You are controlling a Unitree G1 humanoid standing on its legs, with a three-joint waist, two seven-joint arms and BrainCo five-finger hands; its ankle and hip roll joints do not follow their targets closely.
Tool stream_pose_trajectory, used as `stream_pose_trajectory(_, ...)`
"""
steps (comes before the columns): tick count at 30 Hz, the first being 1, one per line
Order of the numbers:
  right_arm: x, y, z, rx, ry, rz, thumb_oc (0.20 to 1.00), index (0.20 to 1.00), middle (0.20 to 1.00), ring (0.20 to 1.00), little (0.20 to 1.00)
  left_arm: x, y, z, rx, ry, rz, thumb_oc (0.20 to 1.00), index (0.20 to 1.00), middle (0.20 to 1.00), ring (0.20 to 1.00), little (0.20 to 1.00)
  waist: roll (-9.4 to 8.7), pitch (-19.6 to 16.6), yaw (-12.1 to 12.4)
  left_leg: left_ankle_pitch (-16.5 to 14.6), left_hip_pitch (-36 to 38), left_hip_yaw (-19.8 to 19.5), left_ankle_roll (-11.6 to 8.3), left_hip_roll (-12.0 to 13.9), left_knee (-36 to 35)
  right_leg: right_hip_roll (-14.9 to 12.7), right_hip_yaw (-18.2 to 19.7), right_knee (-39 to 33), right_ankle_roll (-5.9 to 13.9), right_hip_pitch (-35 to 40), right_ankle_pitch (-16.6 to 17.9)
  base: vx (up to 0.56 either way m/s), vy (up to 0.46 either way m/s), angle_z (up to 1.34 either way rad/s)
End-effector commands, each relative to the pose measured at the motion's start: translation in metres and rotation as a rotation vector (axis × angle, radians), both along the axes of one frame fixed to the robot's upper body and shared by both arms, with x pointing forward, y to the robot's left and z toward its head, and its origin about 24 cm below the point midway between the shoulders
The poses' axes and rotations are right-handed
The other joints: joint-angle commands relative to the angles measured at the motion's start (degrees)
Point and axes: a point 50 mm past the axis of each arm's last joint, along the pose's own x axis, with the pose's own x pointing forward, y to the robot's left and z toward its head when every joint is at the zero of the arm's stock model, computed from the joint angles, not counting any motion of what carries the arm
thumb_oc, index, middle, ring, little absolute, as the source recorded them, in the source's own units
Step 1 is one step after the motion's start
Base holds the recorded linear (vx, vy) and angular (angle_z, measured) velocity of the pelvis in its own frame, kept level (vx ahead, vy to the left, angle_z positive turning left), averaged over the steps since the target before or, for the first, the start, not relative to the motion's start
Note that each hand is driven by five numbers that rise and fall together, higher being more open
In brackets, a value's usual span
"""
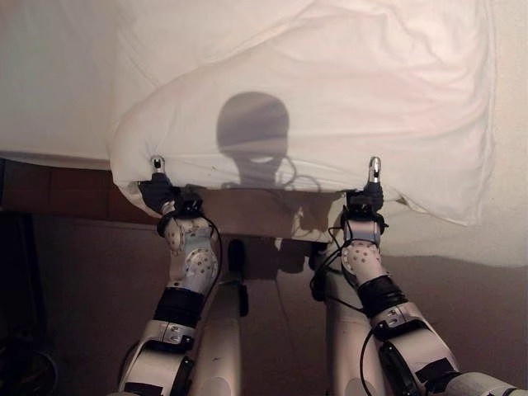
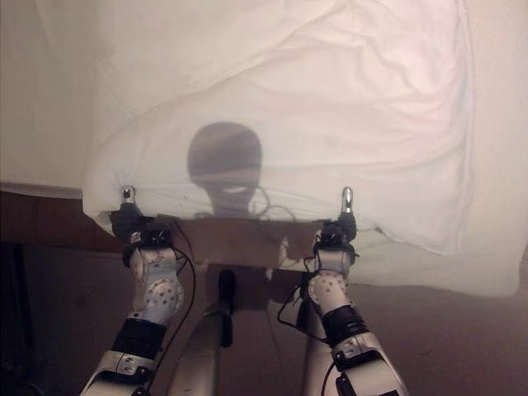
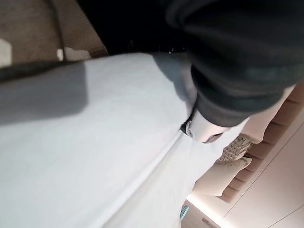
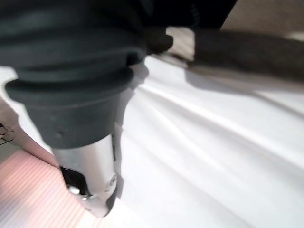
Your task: Make the bed
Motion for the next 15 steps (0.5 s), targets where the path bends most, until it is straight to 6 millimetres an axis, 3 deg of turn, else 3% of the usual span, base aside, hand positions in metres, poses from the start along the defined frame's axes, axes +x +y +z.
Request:
stream_pose_trajectory(1, -0.031, -0.112, -0.006, -0.012, 0.009, -0.436, 1.000, 1.000, 1.000, 1.000, 1.000, -0.039, 0.120, 0.028, -0.050, -0.112, 0.492, 0.200, 0.200, 0.200, 0.200, 0.200, 2.54, -5.4, -0.6, 0.9, -3.9, 2.2, 4.14, -3.9, -1.2, 0.5, 0.8, -0.3, 4.63, 3.2, -4.7, 0.00, -0.014, -0.04)
stream_pose_trajectory(7, -0.038, -0.132, -0.005, -0.036, 0.024, -0.497, 1.000, 1.000, 1.000, 1.000, 1.000, -0.038, 0.134, 0.029, -0.035, -0.092, 0.516, 0.200, 0.200, 0.200, 0.200, 0.200, 2.67, -6.2, -1.1, 1.4, -3.8, 1.9, 3.65, -3.8, -1.8, 0.9, 0.9, -0.7, 4.74, 3.1, -4.5, 0.00, -0.008, -0.04)
stream_pose_trajectory(12, -0.041, -0.139, -0.001, -0.074, 0.011, -0.505, 1.000, 1.000, 1.000, 1.000, 1.000, -0.036, 0.132, 0.027, -0.016, -0.083, 0.491, 0.200, 0.200, 0.200, 0.200, 0.200, 2.61, -6.8, -1.6, 1.3, -4.5, 1.9, 3.65, -3.5, -1.5, 1.2, 1.2, -0.2, 4.51, 2.2, -4.6, 0.00, -0.001, -0.01)
stream_pose_trajectory(13, -0.040, -0.137, 0.000, -0.081, 0.005, -0.497, 0.711, 0.711, 0.711, 0.711, 0.711, -0.035, 0.130, 0.027, -0.015, -0.085, 0.483, 0.200, 0.200, 0.200, 0.200, 0.200, 2.53, -6.9, -1.6, 1.3, -4.5, 2.0, 3.67, -3.5, -1.6, 1.2, 1.2, -0.2, 4.52, 2.0, -4.6, 0.00, -0.005, -0.04)
stream_pose_trajectory(14, -0.040, -0.137, 0.000, -0.081, 0.006, -0.496, 0.567, 0.567, 0.567, 0.567, 0.567, -0.035, 0.130, 0.027, -0.015, -0.084, 0.483, 0.200, 0.200, 0.200, 0.200, 0.200, 2.53, -7.0, -1.6, 1.3, -4.5, 2.0, 3.68, -3.5, -1.6, 1.2, 1.3, -0.2, 4.52, 2.0, -4.6, 0.00, -0.002, -0.03)
stream_pose_trajectory(15, -0.040, -0.135, 0.002, -0.089, -0.003, -0.488, 0.256, 0.256, 0.256, 0.256, 0.256, -0.035, 0.129, 0.026, -0.015, -0.084, 0.480, 0.200, 0.200, 0.200, 0.200, 0.200, 2.48, -7.1, -1.7, 1.3, -4.6, 2.1, 3.66, -3.5, -1.7, 1.3, 1.3, -0.3, 4.55, 1.9, -4.5, 0.00, 0.000, 0.00)
